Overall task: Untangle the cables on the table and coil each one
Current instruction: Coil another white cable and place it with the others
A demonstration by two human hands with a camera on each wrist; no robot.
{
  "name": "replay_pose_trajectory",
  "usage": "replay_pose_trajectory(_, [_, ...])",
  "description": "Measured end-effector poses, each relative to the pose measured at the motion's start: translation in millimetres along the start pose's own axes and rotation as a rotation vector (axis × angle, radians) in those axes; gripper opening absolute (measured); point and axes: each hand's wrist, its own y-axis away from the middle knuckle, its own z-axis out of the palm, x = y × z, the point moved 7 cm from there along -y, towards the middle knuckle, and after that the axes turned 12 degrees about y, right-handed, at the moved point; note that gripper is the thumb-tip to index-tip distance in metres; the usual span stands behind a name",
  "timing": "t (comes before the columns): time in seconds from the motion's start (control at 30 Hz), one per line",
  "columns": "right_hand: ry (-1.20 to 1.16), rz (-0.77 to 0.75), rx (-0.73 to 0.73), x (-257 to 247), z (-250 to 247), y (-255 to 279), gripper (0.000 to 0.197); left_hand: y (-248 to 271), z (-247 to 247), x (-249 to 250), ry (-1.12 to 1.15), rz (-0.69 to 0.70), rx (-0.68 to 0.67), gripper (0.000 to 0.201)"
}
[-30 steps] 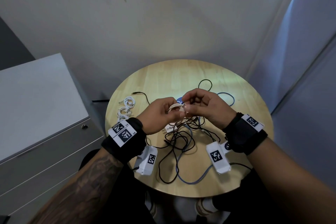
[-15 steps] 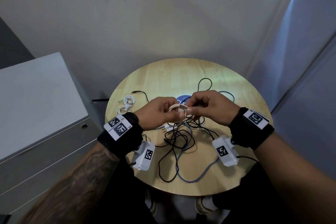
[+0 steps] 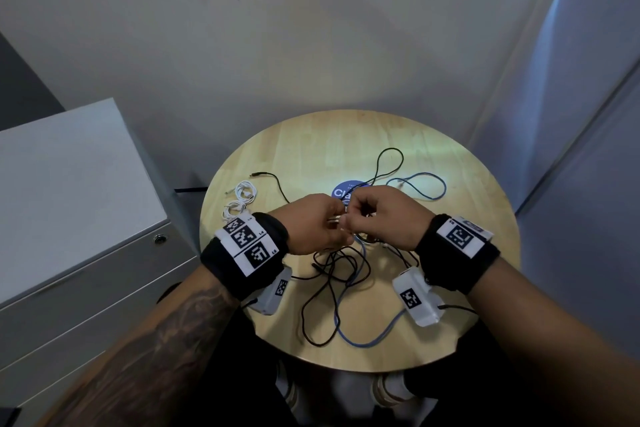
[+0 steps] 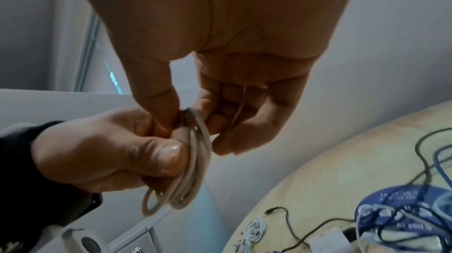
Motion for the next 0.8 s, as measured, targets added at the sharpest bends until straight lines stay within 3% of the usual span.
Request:
replay_pose_trajectory(0.13, [0.111,-0.102,0.101,-9.1,-15.8,-6.3,0.018,0.2,-9.3,-5.8,0.245,0.012,0.098,0.020])
replay_pose_trajectory(0.27, [0.222,-0.157,0.167,-12.5,-20.1,-8.2,0.022,0.4,-8.7,-10.6,0.389,0.014,0.111,0.013])
replay_pose_trajectory(0.5, [0.531,-0.344,0.401,-28.9,-12.9,-4.0,0.017,-3.9,-2.4,-17.3,0.659,-0.046,0.194,0.025])
replay_pose_trajectory(0.6, [0.321,-0.320,0.495,-17.0,-19.7,2.7,0.014,-2.9,-5.2,-19.5,0.651,-0.017,0.237,0.032])
replay_pose_trajectory(0.67, [0.044,-0.219,0.507,-10.8,-21.5,4.2,0.009,-1.0,-10.3,-19.5,0.665,0.047,0.261,0.037])
replay_pose_trajectory(0.73, [-0.335,0.002,0.421,0.2,-15.8,-1.6,0.010,-0.4,-13.6,-15.2,0.706,0.108,0.264,0.039])
replay_pose_trajectory(0.8, [-0.625,0.151,0.226,7.6,-1.8,-8.0,0.019,0.0,-17.0,-10.8,0.719,0.141,0.283,0.041])
